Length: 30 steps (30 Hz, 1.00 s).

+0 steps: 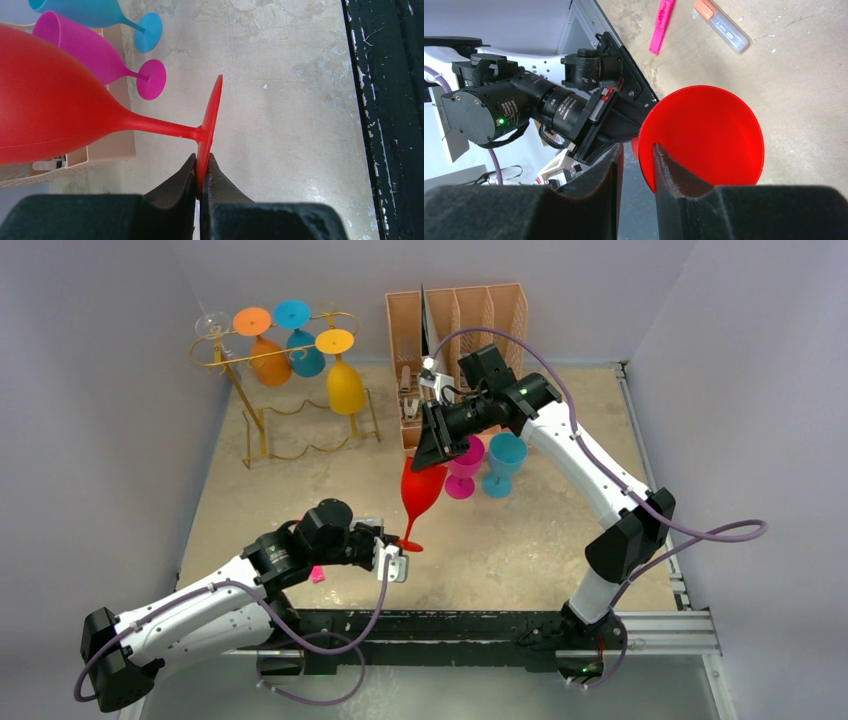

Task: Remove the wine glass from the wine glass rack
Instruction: Place the wine glass at the center of the board.

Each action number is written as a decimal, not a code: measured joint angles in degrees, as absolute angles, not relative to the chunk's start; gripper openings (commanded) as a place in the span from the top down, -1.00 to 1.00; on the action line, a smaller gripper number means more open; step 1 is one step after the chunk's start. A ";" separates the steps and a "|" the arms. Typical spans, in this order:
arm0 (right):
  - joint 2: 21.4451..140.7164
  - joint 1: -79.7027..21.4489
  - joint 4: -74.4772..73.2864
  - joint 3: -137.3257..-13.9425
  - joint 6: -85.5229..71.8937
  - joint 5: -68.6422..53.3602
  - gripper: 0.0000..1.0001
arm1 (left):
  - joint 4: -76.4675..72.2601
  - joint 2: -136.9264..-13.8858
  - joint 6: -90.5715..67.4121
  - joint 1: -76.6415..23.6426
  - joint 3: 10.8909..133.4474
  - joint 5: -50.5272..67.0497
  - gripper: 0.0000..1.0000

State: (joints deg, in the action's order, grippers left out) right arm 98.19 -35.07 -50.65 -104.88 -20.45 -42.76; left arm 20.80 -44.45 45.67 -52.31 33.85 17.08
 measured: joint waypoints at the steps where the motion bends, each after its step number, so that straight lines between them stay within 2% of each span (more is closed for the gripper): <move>1: 98.19 -35.09 -50.94 -104.92 -20.38 -42.89 0.33 | 20.86 -44.45 45.67 -52.31 33.85 17.15 1.00; 5: 98.19 -35.14 -52.25 -105.19 -19.84 -43.09 0.30 | 21.02 -44.45 45.67 -52.47 33.85 17.15 1.00; 8: 98.19 -35.35 -53.15 -105.30 -19.31 -43.09 0.36 | 21.26 -44.45 45.67 -52.60 33.85 17.17 1.00; 11: 98.19 -35.59 -53.65 -105.30 -18.85 -43.05 0.50 | 21.63 -44.45 45.71 -52.60 33.85 17.19 1.00; 16: 98.19 -35.73 -53.74 -105.30 -18.33 -43.00 0.90 | 21.89 -44.45 46.13 -52.64 33.85 17.21 1.00; 18: 98.19 -35.75 -53.69 -105.30 -18.35 -43.16 0.98 | 21.91 -44.45 46.13 -52.64 33.85 17.30 1.00; 21: 98.19 -35.90 -53.65 -105.30 -18.44 -43.55 1.00 | 22.13 -44.45 46.11 -52.64 33.85 17.30 1.00; 26: 98.17 -36.01 -53.56 -105.30 -18.61 -43.44 1.00 | 22.35 -44.45 46.09 -52.64 33.82 17.26 0.87; 30: 97.71 -36.18 -53.69 -105.30 -19.00 -43.00 1.00 | 22.37 -44.45 45.82 -52.64 33.82 16.71 0.57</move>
